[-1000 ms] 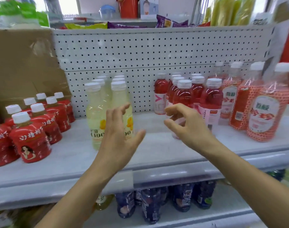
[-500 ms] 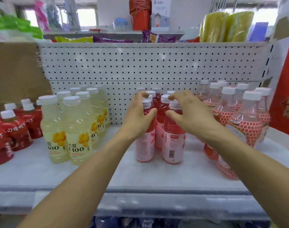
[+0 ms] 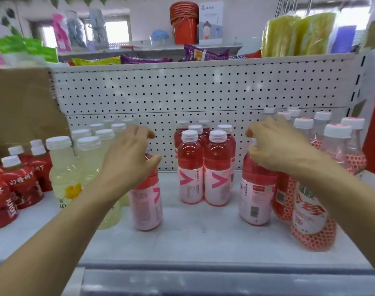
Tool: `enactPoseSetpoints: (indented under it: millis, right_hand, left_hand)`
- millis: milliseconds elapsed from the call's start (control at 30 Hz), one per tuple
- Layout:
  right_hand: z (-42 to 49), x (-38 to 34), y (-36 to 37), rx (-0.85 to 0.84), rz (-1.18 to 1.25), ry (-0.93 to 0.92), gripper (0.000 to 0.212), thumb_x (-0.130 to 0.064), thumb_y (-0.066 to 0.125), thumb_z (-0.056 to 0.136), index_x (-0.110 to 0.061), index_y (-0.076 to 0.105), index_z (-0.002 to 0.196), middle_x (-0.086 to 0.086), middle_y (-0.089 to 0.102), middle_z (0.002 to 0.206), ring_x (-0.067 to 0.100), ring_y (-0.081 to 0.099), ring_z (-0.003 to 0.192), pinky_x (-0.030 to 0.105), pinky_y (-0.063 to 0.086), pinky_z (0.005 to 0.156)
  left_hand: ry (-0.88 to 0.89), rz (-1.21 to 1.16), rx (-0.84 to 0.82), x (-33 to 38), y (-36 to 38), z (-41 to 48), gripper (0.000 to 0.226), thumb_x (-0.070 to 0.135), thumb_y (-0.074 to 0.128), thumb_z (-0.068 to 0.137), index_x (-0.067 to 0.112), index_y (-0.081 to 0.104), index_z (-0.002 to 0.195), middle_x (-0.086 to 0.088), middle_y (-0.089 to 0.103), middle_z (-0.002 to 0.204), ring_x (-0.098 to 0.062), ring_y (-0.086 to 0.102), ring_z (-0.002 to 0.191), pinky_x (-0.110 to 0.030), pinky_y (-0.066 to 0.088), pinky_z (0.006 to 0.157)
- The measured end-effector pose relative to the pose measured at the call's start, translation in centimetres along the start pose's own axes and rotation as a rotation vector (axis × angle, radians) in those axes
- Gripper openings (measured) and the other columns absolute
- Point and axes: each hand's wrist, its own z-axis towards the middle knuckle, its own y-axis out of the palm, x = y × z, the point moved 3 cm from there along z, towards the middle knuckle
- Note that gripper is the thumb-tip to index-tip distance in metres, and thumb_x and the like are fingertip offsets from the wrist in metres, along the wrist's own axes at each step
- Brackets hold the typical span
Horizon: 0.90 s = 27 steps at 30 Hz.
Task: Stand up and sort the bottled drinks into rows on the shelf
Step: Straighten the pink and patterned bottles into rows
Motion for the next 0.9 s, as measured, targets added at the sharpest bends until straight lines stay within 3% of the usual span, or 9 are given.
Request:
enactPoseSetpoints:
  millis: [67, 133, 267, 400, 467, 533, 700, 800, 900]
  right_hand:
    - [1.2, -1.5, -0.5, 0.022, 0.022, -0.100, 0.045, -0.033, 0.054, 0.094, -0.016, 0.051, 0.136, 0.013, 0.047, 0.137, 0.031, 0.035, 0.132, 0.043, 0.039, 0.099]
    - [2.8, -3.6, -0.7, -0.039, 0.116, -0.221, 0.049, -0.039, 0.055, 0.095, -0.022, 0.047, 0.140, 0.008, 0.047, 0.137, 0.028, 0.040, 0.129, 0.040, 0.042, 0.094]
    - [6.3, -5.8, 0.9, -0.229, 0.068, -0.263, 0.024, -0.029, 0.063, 0.090, -0.018, 0.067, 0.110, 0.003, 0.067, 0.093, 0.025, 0.063, 0.084, 0.028, 0.045, 0.059]
    - [7.9, -5.2, 1.6, -0.303, 0.037, -0.214, 0.026, -0.024, 0.071, 0.087, -0.013, 0.070, 0.111, 0.005, 0.070, 0.104, 0.023, 0.067, 0.088, 0.033, 0.055, 0.074]
    - [8.2, -4.4, 1.4, -0.331, 0.026, -0.171, 0.028, -0.024, 0.070, 0.088, -0.010, 0.069, 0.112, 0.008, 0.071, 0.105, 0.020, 0.067, 0.077, 0.028, 0.054, 0.065]
    - [8.6, -3.2, 1.3, -0.363, -0.025, -0.131, 0.030, -0.025, 0.071, 0.089, -0.008, 0.069, 0.112, 0.009, 0.072, 0.104, 0.019, 0.068, 0.073, 0.025, 0.052, 0.061]
    - [9.9, -1.3, 1.4, -0.443, -0.181, -0.077, 0.030, -0.023, 0.074, 0.085, -0.009, 0.069, 0.111, 0.008, 0.073, 0.103, 0.027, 0.072, 0.091, 0.040, 0.060, 0.082]
    - [10.6, -1.6, 1.3, -0.477, -0.201, -0.064, 0.031, -0.022, 0.075, 0.085, -0.007, 0.067, 0.111, 0.008, 0.070, 0.102, 0.027, 0.072, 0.088, 0.038, 0.061, 0.076]
    - [12.0, -2.0, 0.9, -0.416, -0.159, -0.078, 0.043, -0.034, 0.076, 0.084, -0.006, 0.063, 0.114, 0.007, 0.068, 0.105, 0.022, 0.067, 0.081, 0.034, 0.057, 0.073]
  left_hand:
    - [0.126, 0.062, -0.013, 2.2, -1.0, 1.8, 0.058, 0.046, 0.064, 0.090, 0.022, 0.047, 0.139, -0.003, 0.046, 0.137, -0.024, 0.046, 0.128, -0.043, 0.044, 0.100]
    - [0.198, 0.042, -0.193, 4.5, -0.9, 4.6, 0.065, 0.054, 0.061, 0.090, 0.028, 0.040, 0.146, 0.001, 0.046, 0.142, -0.021, 0.048, 0.127, -0.042, 0.044, 0.101]
    - [0.279, 0.056, -0.586, 6.7, 1.7, 8.5, 0.054, 0.045, 0.070, 0.087, 0.033, 0.054, 0.136, 0.001, 0.061, 0.129, -0.019, 0.066, 0.097, -0.035, 0.053, 0.086]
    - [0.368, 0.067, -0.574, 6.0, 2.1, 10.3, 0.035, 0.038, 0.075, 0.086, 0.028, 0.067, 0.118, 0.002, 0.063, 0.110, -0.011, 0.066, 0.071, -0.030, 0.053, 0.072]
    - [0.369, 0.049, -0.620, 4.8, 1.7, 10.7, 0.026, 0.037, 0.075, 0.086, 0.027, 0.069, 0.110, 0.003, 0.065, 0.104, -0.008, 0.064, 0.064, -0.027, 0.052, 0.068]
    - [0.338, 0.030, -0.682, 2.9, 1.3, 11.0, 0.021, 0.035, 0.075, 0.086, 0.027, 0.070, 0.105, 0.000, 0.069, 0.096, -0.010, 0.065, 0.067, -0.027, 0.052, 0.068]
    - [0.291, 0.164, -0.711, -0.6, 0.6, 12.1, 0.013, 0.031, 0.079, 0.082, 0.033, 0.069, 0.091, 0.012, 0.057, 0.067, -0.011, 0.060, 0.060, -0.025, 0.042, 0.056]
    - [0.222, 0.216, -0.785, -1.1, 0.5, 12.6, 0.012, 0.026, 0.077, 0.085, 0.029, 0.068, 0.092, 0.004, 0.064, 0.083, -0.023, 0.073, 0.074, -0.023, 0.051, 0.058]
    - [0.247, 0.280, -0.816, 0.3, 0.6, 13.5, 0.028, 0.040, 0.074, 0.085, 0.025, 0.068, 0.108, 0.004, 0.066, 0.102, -0.023, 0.070, 0.094, -0.026, 0.054, 0.070]
